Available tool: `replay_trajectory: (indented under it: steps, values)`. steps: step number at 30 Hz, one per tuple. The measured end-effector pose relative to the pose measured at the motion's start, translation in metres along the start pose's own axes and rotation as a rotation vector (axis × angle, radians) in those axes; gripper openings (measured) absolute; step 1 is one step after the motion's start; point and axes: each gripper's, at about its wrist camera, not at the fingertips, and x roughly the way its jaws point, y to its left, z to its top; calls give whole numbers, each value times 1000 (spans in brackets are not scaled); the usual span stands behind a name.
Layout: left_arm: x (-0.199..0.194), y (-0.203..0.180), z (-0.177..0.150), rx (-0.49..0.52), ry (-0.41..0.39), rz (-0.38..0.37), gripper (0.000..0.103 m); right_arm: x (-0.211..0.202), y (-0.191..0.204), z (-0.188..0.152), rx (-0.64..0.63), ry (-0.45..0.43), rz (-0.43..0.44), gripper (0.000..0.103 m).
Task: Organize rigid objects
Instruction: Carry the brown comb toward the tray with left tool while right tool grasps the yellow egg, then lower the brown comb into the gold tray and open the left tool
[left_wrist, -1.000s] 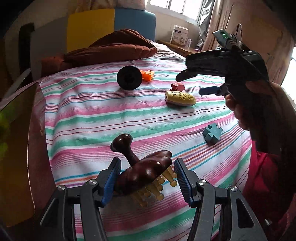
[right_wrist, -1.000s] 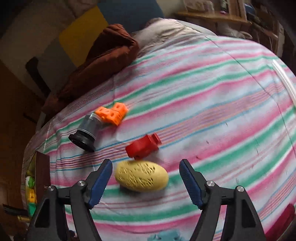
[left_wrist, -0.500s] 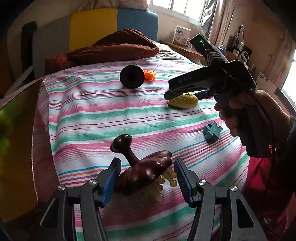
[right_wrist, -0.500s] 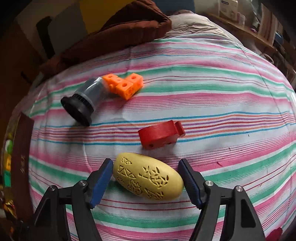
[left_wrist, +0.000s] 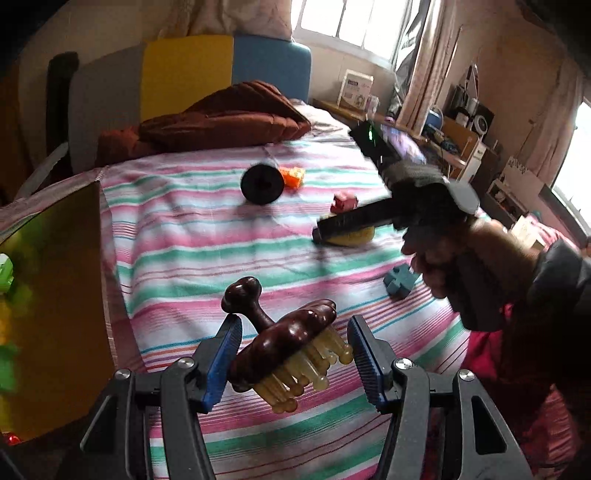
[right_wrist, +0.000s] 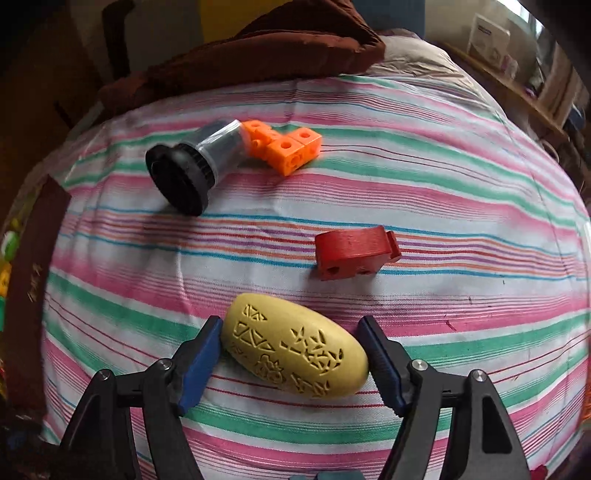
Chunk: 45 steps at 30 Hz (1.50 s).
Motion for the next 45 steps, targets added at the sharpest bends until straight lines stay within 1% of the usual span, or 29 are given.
replay_trajectory:
  steps: [2, 5, 7, 8, 11, 15, 18, 20, 21, 22, 26, 28, 29, 31, 32, 33, 35, 37, 44, 45]
  values:
    - [-13, 7, 6, -17, -27, 2, 60, 2, 0, 1, 9, 0, 7, 75]
    - [-34, 21, 13, -44, -65, 29, 60, 1, -4, 0, 30, -4, 26, 76]
    - [-52, 38, 16, -79, -97, 58, 60, 2, -3, -2, 22, -6, 18, 76]
    - [-58, 44, 17, -90, -104, 73, 60, 2, -2, -1, 20, -7, 13, 76]
    - [-79, 79, 14, -148, -120, 141, 60, 2, -4, -2, 31, -8, 14, 76]
    - [-103, 131, -4, -223, -121, 256, 60, 1, -4, -3, 41, -7, 10, 76]
    - [-113, 168, -21, -286, -103, 330, 60, 2, -4, -2, 33, -10, 5, 76]
    - [-117, 185, -32, -324, -99, 370, 60, 1, -2, -2, 18, -11, -3, 76]
    - [-121, 195, -38, -346, -103, 401, 60, 2, -1, -3, 9, -12, -6, 76]
    - [-121, 203, -41, -363, -103, 420, 60, 1, 0, -2, 2, -13, -6, 76]
    - [-123, 231, -52, -421, -90, 458, 60, -1, 2, -6, -2, -14, -8, 76]
    - [-115, 239, -56, -421, -54, 467, 60, 0, 3, -5, -6, -16, -8, 76]
    - [-109, 245, -61, -441, -31, 479, 60, -1, 4, -6, -9, -17, -9, 76]
    - [-103, 256, -71, -475, -12, 474, 60, 0, 5, -7, -12, -19, -13, 76]
    - [-99, 259, -74, -475, -3, 479, 60, -1, 6, -8, -14, -21, -15, 76]
    - [-94, 261, -79, -469, 17, 508, 60, -1, 7, -8, -15, -22, -16, 76]
    - [-93, 259, -83, -437, 6, 531, 61, -2, 7, -9, -16, -22, -17, 76]
    - [-91, 254, -83, -406, 12, 545, 61, -2, 7, -10, -16, -23, -17, 76]
    - [-96, 248, -85, -415, -5, 555, 64, -3, 9, -10, -23, -25, -25, 76]
    - [-98, 245, -85, -411, -14, 561, 66, -2, 9, -10, -25, -27, -28, 76]
